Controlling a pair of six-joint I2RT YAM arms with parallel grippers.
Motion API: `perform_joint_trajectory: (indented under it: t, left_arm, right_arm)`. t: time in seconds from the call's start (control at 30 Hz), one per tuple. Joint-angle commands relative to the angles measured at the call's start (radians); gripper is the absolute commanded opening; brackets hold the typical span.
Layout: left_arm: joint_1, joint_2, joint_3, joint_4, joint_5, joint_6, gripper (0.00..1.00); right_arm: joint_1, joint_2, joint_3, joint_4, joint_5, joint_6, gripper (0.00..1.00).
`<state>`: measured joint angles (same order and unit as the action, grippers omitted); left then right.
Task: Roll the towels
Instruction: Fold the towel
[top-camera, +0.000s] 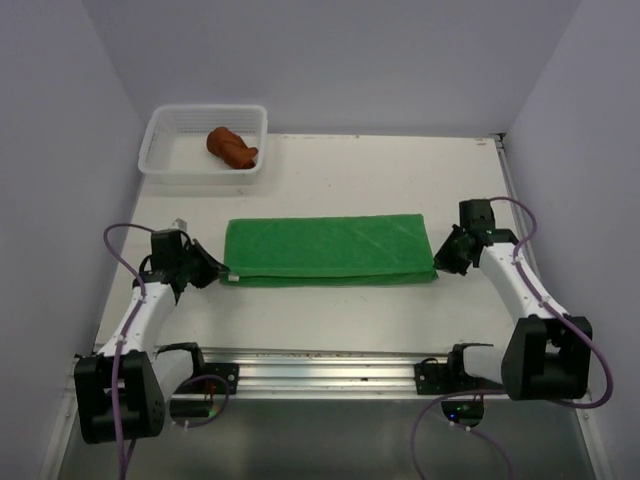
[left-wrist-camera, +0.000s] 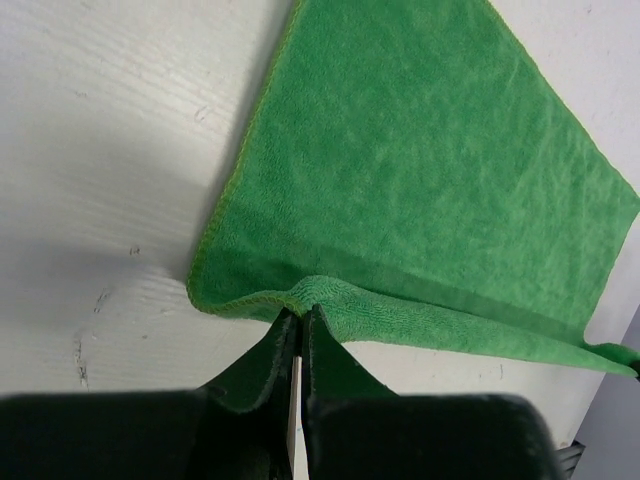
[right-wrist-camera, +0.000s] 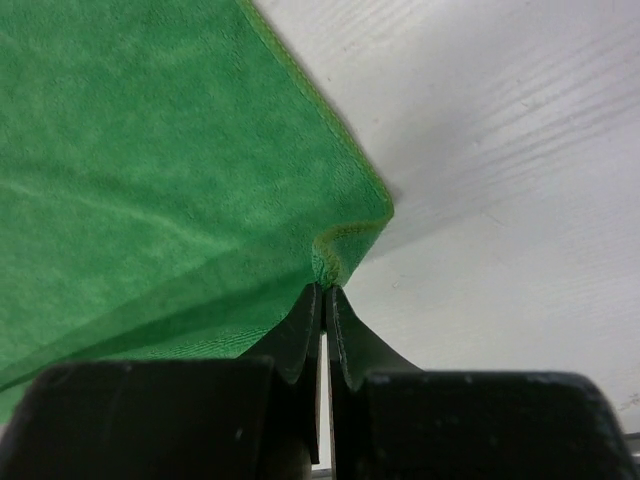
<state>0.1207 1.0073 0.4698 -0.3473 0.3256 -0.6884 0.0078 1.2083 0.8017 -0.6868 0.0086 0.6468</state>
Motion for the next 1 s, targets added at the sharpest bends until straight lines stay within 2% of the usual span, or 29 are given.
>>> perform_joint_trajectory:
  t: [0.0,0.27,0.43,0.97]
  left_arm:
    - [-0.006,0.045,0.082,0.079,-0.013,-0.002,0.02]
    - [-0.004,0.146,0.181,0.102,-0.013,0.003,0.02]
    - [-0.004,0.194,0.181,0.156,0.004,-0.002,0.02]
    - [-0.004,0.304,0.286,0.186,0.003,0.020,0.01]
  right_arm:
    - [-0.003,0.066,0.083,0.050,-0.002,0.011,0.00]
    - [-0.003,0.223,0.215,0.067,-0.041,0.011,0.00]
    - [-0.003,0.309,0.277,0.070,-0.044,0.010,0.00]
    - [-0.003,0.473,0.441,0.066,-0.042,0.020,0.00]
